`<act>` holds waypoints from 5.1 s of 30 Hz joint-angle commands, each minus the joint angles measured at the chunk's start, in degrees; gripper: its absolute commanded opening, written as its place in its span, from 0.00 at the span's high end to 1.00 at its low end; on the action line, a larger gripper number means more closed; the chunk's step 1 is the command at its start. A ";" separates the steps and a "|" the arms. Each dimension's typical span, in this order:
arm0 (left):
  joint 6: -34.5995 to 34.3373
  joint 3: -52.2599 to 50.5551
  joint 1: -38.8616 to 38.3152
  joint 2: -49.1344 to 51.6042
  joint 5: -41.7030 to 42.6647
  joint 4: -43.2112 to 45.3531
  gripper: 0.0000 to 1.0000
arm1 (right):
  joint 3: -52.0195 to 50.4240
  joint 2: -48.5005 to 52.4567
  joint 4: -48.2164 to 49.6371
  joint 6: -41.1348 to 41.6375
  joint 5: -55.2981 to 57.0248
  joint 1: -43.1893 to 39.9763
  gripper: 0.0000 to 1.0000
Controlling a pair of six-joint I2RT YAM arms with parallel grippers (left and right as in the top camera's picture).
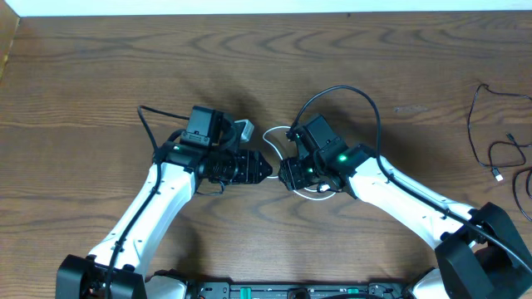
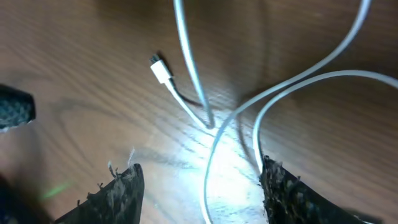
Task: Untangle cables
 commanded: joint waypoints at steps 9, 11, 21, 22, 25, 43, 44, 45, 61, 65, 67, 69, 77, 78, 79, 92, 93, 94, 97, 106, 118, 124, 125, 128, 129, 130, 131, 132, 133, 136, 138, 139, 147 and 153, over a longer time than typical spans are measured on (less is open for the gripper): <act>1.22 1.62 0.42 -0.42 -0.52 -1.01 0.39 | 0.07 7.67 4.02 12.35 -0.48 0.07 0.47; 1.22 1.62 0.42 -0.42 -0.52 -1.05 0.39 | 0.07 9.22 4.81 15.54 -0.50 0.28 0.48; 1.22 1.62 0.42 -0.42 -0.52 -1.05 0.39 | 0.07 11.21 11.34 27.39 -0.92 2.38 0.72; 1.22 1.62 0.42 -0.42 -0.52 -1.05 0.39 | 0.07 11.21 11.30 28.59 -0.83 2.56 0.76; 1.22 1.62 0.42 -0.42 -0.52 -1.27 0.39 | 0.07 11.21 11.30 31.95 -0.59 3.17 0.79; 1.22 1.62 0.42 -0.42 -0.50 -1.88 0.39 | 0.02 11.21 11.30 46.25 11.17 4.02 0.85; 1.22 1.62 0.42 -0.42 -0.50 -1.88 0.39 | 0.00 11.21 11.28 46.25 11.65 4.04 0.89; 1.22 1.62 0.42 -0.42 -0.50 -1.88 0.39 | 0.00 11.21 11.30 46.25 12.04 4.04 0.94; 1.22 1.62 0.42 -0.42 -0.52 -1.90 0.39 | 0.09 8.41 15.30 23.28 12.85 0.72 0.99; 1.22 1.62 0.42 -0.42 -0.52 -1.88 0.39 | 0.09 3.23 14.16 15.91 12.92 -4.90 0.99; 1.22 1.62 0.42 -0.42 -0.52 -1.86 0.39 | 0.09 0.00 13.33 11.91 12.92 -8.90 0.99; 1.22 1.62 0.42 -0.42 -0.52 -1.86 0.39 | 0.09 -3.23 11.85 8.35 12.92 -13.33 0.99; 1.22 1.62 0.42 -0.42 -0.52 -1.86 0.39 | 0.09 -11.54 7.04 -3.15 14.27 -32.61 0.99; 1.22 1.62 0.42 -0.42 -0.52 -1.86 0.39 | 0.09 -12.09 6.75 -4.59 15.26 -35.10 0.99; 1.22 1.62 0.42 -0.42 -0.52 -1.86 0.39 | 0.09 -12.50 6.49 -5.70 16.61 -37.62 0.99; 1.22 1.62 0.42 -0.42 -0.52 -1.86 0.39 | 0.09 -12.92 5.40 -10.40 33.18 -60.67 0.93; 1.22 1.62 0.42 -0.42 -0.52 -1.86 0.39 | 0.09 -12.92 5.01 -8.83 32.44 -61.46 0.84; 1.22 1.62 0.42 -0.42 -0.52 -1.84 0.39 | 0.09 -12.92 4.79 -7.63 30.82 -62.05 0.74; 1.22 1.62 0.42 -0.42 -0.52 -1.84 0.39 | 0.07 -12.92 4.92 -7.30 21.31 -62.49 0.54; 1.22 1.62 0.42 -0.42 -0.55 0.20 0.39 | 0.07 -12.00 6.84 -9.38 -13.64 -56.63 0.53; -8.46 1.64 0.90 -0.42 -37.38 0.81 0.33 | 0.07 -5.03 2.19 -19.63 -0.59 -33.79 0.53; -12.74 1.64 5.81 -0.42 -37.77 -8.76 0.32 | 0.07 -0.46 -6.69 -21.70 6.03 -27.69 0.20; -13.07 1.64 6.95 -0.42 -37.35 -10.84 0.32 | 0.07 -0.33 -8.26 -21.70 6.01 -27.34 0.09; -13.29 1.64 10.27 -0.42 -35.30 -17.11 0.32 | 0.07 -0.66 -13.29 -20.35 6.03 -26.97 0.01; -13.27 1.64 11.19 -0.42 -34.58 -18.88 0.32 | 0.07 -0.72 -14.19 -19.87 6.03 -26.99 0.01; -13.25 1.64 11.98 -0.42 -34.10 -20.50 0.32 | 0.07 -1.05 -15.19 -19.08 6.01 -27.10 0.01; -13.22 1.64 12.55 -0.42 -33.88 -22.01 0.32 | 0.07 -1.36 -16.39 -18.43 6.03 -27.12 0.01; -13.14 1.62 12.92 -0.44 -33.90 -23.28 0.32 | 0.07 -1.97 -17.57 -18.18 6.03 -27.15 0.01; -12.33 1.62 13.00 -0.46 -33.88 -24.17 0.33 | 0.07 -2.49 -18.25 -18.25 6.05 -27.12 0.01; -9.70 1.29 12.81 -1.70 -33.07 -25.99 0.35 | 0.02 -4.85 -19.52 -18.27 6.29 -27.08 0.01; -9.53 0.48 12.50 -3.93 -32.98 -26.12 0.35 | -0.42 -7.43 -19.58 -18.25 7.39 -27.06 0.01; -9.55 -0.02 12.39 -5.42 -32.98 -26.05 0.35 | -0.85 -9.09 -19.34 -18.25 7.82 -27.08 0.01; -6.93 -3.93 11.50 -27.76 -32.92 -22.80 0.36 | -9.27 -27.34 -14.03 -18.93 9.01 -27.08 0.01; -6.75 -4.76 11.39 -47.17 -33.05 -22.14 0.02 | -17.64 -45.00 -11.67 -18.91 9.05 -27.10 0.01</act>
